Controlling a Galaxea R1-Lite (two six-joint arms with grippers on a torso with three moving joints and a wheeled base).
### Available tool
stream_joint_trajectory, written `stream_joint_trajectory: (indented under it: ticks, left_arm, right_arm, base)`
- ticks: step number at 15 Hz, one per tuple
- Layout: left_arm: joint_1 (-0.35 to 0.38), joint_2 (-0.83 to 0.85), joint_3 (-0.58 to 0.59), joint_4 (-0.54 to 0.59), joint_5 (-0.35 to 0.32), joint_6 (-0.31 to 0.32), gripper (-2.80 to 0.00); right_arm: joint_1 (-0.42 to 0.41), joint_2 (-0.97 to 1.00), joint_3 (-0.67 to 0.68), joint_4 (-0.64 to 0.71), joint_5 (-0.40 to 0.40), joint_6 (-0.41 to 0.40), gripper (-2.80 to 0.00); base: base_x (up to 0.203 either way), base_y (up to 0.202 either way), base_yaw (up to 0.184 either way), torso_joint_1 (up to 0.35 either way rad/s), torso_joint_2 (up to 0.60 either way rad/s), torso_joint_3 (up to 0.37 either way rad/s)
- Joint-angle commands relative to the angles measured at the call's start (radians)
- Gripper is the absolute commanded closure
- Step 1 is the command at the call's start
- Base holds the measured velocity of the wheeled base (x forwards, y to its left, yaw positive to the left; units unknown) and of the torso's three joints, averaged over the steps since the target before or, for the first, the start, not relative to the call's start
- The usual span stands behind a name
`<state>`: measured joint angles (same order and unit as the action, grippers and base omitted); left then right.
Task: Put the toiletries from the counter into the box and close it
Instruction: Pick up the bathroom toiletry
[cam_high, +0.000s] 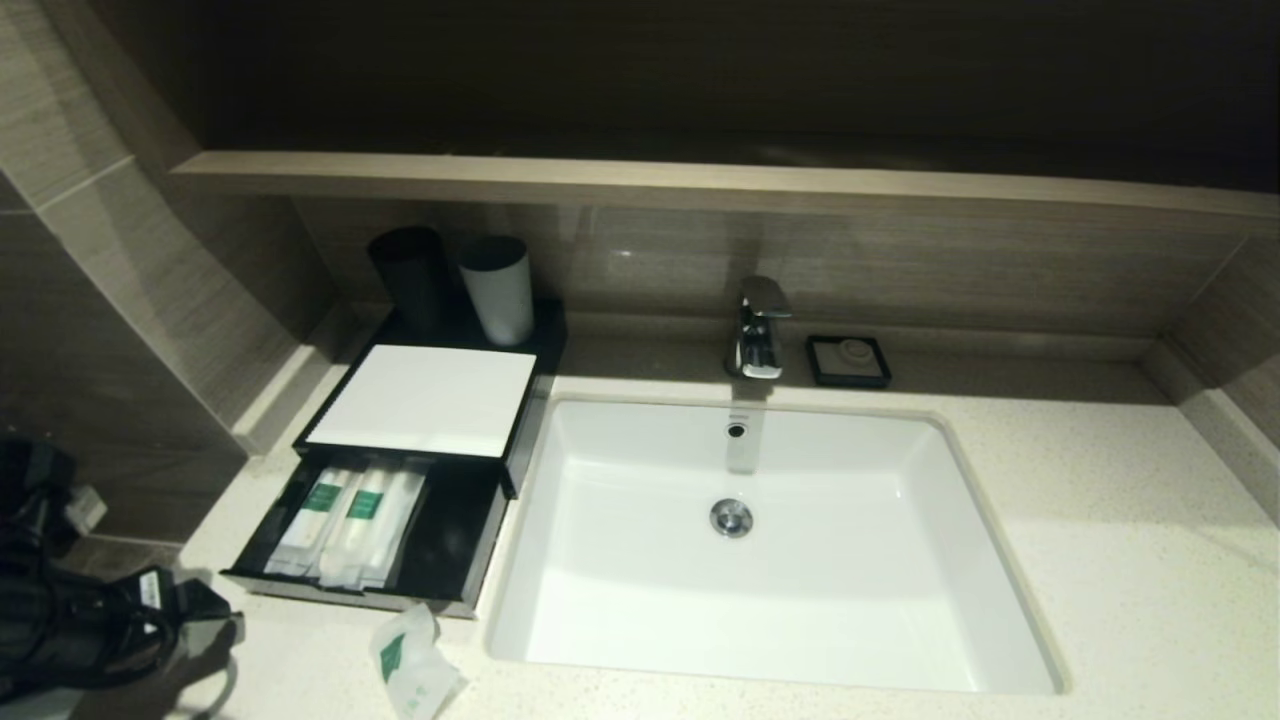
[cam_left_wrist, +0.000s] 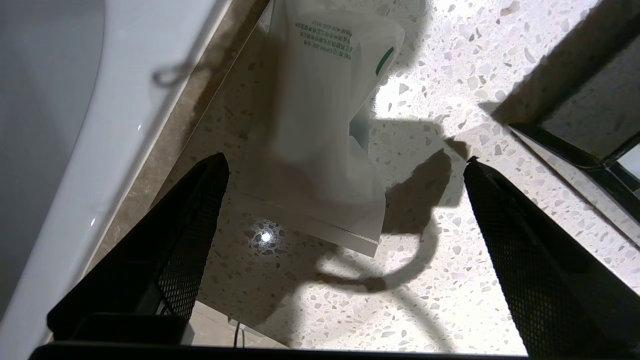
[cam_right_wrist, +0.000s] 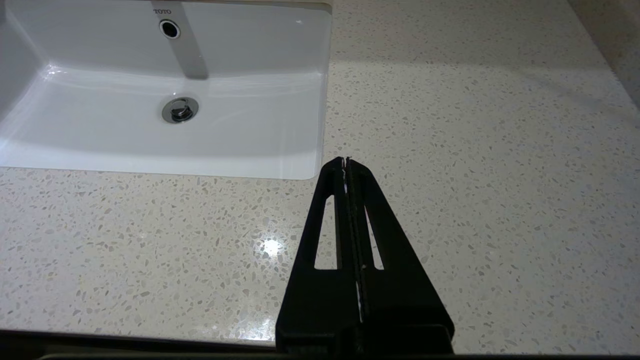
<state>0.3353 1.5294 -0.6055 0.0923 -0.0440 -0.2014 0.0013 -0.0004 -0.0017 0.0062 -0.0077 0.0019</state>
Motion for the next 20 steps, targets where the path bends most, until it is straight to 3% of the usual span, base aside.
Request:
stream_joint_trajectory:
  ticks: [1, 20]
  left_arm:
    - [0.001, 0.002, 0.0, 0.0, -0.002, -0.001, -2.8]
    - [0.034, 0.028, -0.009, -0.023, -0.007, 0.002, -2.8]
  right_arm:
    - [0.0, 0.0, 0.0, 0.0, 0.0, 0.0, 0.0]
    - [0.0, 0.0, 0.0, 0.0, 0.0, 0.0, 0.0]
  base:
    - [0.0, 0.0, 0.0, 0.0, 0.0, 0.0]
    - [0.0, 0.0, 0.0, 0.0, 0.0, 0.0]
